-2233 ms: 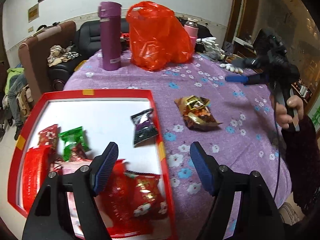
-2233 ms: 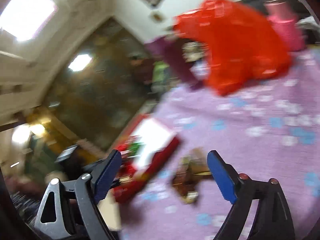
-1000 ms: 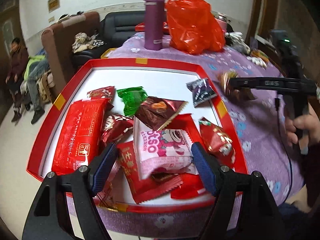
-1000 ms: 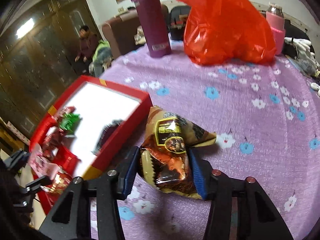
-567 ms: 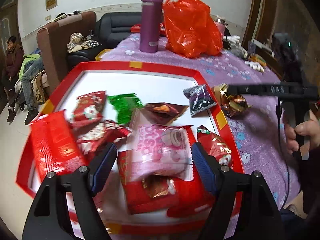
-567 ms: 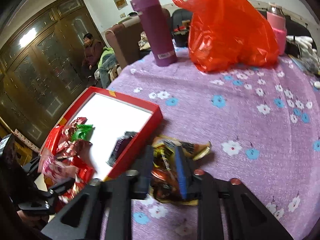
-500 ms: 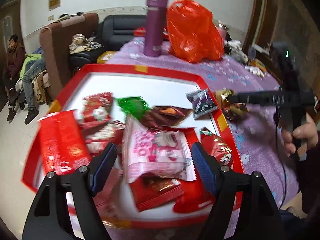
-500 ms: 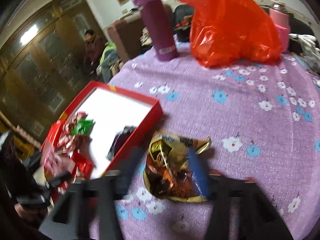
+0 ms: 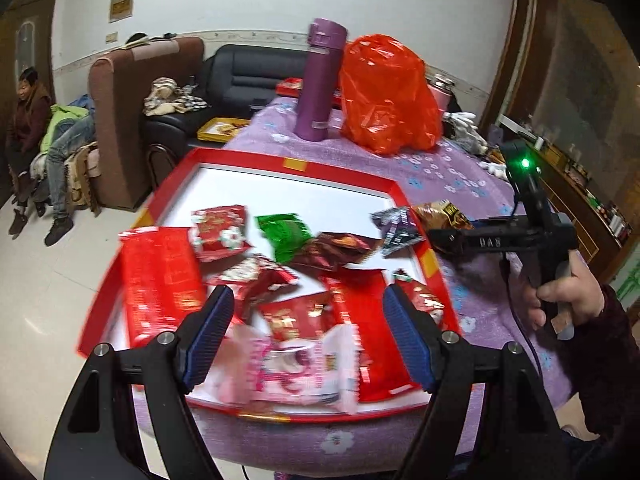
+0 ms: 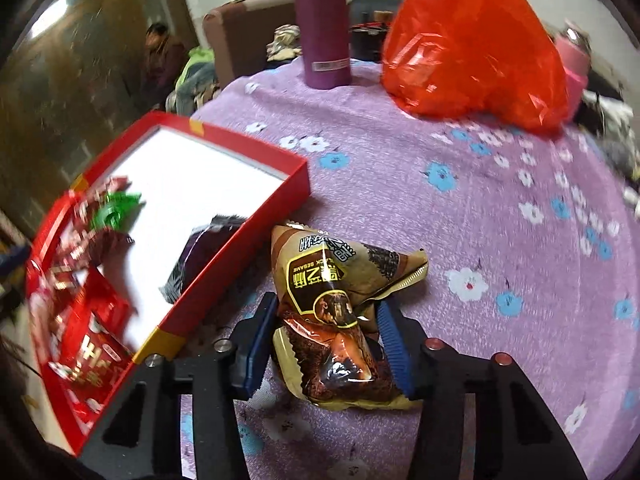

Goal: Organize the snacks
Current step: 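Carry the brown wafer packet over the white box, then open the right gripper to drop the wafer packet into the box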

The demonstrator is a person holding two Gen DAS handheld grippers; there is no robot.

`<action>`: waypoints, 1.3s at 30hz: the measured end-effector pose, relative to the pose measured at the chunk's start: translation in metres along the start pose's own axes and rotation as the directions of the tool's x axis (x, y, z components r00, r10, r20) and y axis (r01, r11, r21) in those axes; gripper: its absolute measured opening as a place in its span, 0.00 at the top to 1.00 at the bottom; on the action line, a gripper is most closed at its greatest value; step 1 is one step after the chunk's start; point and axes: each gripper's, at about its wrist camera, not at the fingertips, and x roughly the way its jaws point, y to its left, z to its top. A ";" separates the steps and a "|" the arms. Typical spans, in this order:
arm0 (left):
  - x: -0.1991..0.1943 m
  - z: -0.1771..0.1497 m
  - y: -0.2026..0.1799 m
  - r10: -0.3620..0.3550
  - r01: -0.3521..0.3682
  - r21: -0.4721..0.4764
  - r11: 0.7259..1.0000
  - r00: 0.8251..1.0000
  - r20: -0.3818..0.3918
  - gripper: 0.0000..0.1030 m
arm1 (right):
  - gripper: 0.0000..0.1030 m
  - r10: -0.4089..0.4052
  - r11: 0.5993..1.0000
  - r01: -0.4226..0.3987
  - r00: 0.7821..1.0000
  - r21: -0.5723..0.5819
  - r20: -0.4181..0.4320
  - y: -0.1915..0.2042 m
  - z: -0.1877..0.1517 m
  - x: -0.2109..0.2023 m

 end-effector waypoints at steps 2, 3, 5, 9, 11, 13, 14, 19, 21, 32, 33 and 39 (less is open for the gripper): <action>0.002 0.000 -0.008 -0.025 0.025 0.017 1.000 1.000 -0.005 0.25 | 0.54 0.029 0.999 -0.029 1.000 0.046 0.004 -0.007 0.000 -0.003; 0.004 0.000 -0.012 -0.034 0.034 0.029 0.999 0.999 -0.007 0.25 | 0.55 0.045 0.997 -0.046 0.999 0.069 0.004 -0.010 -0.002 -0.006; 0.004 0.000 -0.017 -0.042 0.042 0.047 0.998 0.999 -0.007 0.25 | 0.55 0.069 0.990 -0.072 0.997 0.119 0.023 -0.018 -0.002 -0.014; 0.004 -0.002 -0.018 -0.044 0.044 0.039 0.998 0.999 -0.011 0.25 | 0.55 0.155 0.975 -0.167 0.984 0.144 0.092 -0.013 0.002 -0.037; 0.003 -0.003 -0.015 -0.038 0.038 0.026 0.999 0.999 -0.010 0.25 | 0.55 0.205 0.969 -0.219 0.972 0.113 0.117 0.002 0.006 -0.046; 0.001 -0.004 -0.013 -0.031 0.031 0.013 0.999 0.999 -0.010 0.25 | 0.55 0.254 0.961 -0.266 0.958 0.078 0.134 0.021 0.012 -0.050; 0.001 -0.004 -0.013 -0.028 0.028 0.009 1.000 1.000 -0.011 0.25 | 0.55 0.278 0.956 -0.288 0.951 0.056 0.135 0.033 0.015 -0.049; -0.003 -0.004 -0.017 -0.017 0.017 0.020 1.000 1.000 -0.007 0.25 | 0.55 0.342 0.939 -0.343 0.936 -0.006 0.084 0.080 0.021 -0.026; -0.005 -0.003 -0.019 -0.007 0.007 0.024 1.000 1.000 -0.003 0.25 | 0.52 0.374 0.927 -0.374 0.925 -0.007 0.064 0.092 0.019 -0.018; -0.029 -0.003 -0.017 0.231 -0.223 -0.073 0.972 0.964 0.129 0.17 | 0.28 0.380 0.925 -0.372 0.894 -0.082 0.235 0.089 -0.007 -0.075; -0.033 -0.004 -0.021 0.272 -0.264 -0.068 0.962 0.950 0.156 0.17 | 0.27 0.378 0.926 -0.368 0.891 -0.088 0.249 0.089 -0.012 -0.080; -0.038 -0.013 -0.049 0.607 -0.620 -0.014 0.785 0.764 0.217 0.08 | 0.25 0.343 0.939 -0.317 0.897 -0.135 0.281 0.094 -0.039 -0.097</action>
